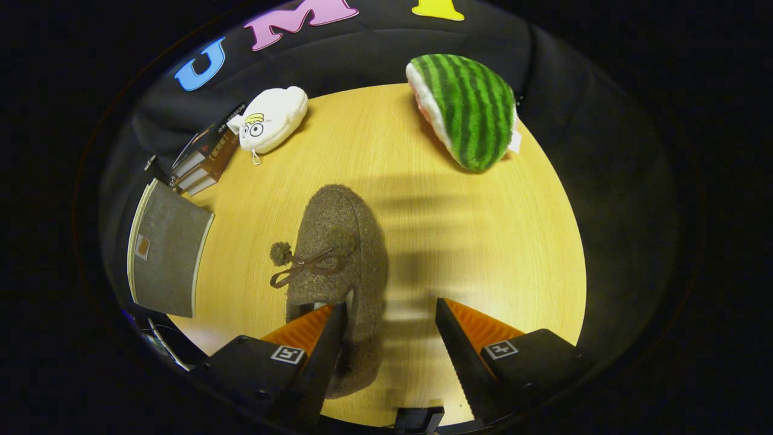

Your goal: Open the storage box then place both shoes into the box .Put the left shoe in first, then the right shoe, with the right side of both shoes facing outward in a uniform manner.

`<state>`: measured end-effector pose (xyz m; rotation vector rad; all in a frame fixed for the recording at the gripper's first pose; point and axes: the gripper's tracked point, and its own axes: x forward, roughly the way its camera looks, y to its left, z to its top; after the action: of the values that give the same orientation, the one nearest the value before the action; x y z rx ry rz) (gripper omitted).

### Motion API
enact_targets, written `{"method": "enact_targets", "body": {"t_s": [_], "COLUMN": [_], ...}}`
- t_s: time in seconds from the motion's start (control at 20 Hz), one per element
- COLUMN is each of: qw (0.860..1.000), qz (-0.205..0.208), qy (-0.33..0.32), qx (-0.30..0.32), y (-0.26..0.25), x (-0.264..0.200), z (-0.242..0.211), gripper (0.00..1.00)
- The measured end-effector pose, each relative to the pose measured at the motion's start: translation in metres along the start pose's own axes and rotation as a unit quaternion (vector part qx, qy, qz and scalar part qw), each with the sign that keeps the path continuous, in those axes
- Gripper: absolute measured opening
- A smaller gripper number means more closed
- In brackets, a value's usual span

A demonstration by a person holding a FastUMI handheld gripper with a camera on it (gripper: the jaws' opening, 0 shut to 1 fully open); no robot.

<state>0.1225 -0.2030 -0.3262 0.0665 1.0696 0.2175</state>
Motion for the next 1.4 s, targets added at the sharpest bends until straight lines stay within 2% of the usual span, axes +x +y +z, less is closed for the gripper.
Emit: {"method": "enact_targets", "body": {"t_s": [0.05,0.1,0.15,0.2,0.25,0.35,0.45,0.5,0.65,0.95,1.2,1.4], "qw": [1.0,1.0,1.0,1.0,1.0,1.0,1.0,1.0,0.999,0.996,0.988,0.982], "qz": [0.005,0.01,0.013,0.016,0.018,-0.001,-0.009,-0.008,0.002,0.011,0.021,0.049], "qy": [0.0,0.0,0.0,0.003,0.005,0.002,-0.003,-0.003,-0.002,-0.037,-0.092,-0.122], "qx": [-0.004,-0.006,-0.007,-0.006,-0.005,-0.007,0.007,0.018,0.036,0.085,0.121,0.139], "y": [0.003,0.007,0.012,0.016,0.019,0.014,0.011,0.011,0.017,0.059,0.131,0.198], "x": [0.004,0.008,0.011,0.015,0.015,0.013,0.015,0.014,0.005,-0.053,-0.114,-0.14], "z": [0.002,0.003,0.004,0.004,0.003,0.005,0.006,0.007,0.001,0.018,0.042,0.056], "gripper": [0.87,0.76,0.71,0.58,0.53,0.32,0.21,0.1,0.05,0.05,0.05,0.05]}}
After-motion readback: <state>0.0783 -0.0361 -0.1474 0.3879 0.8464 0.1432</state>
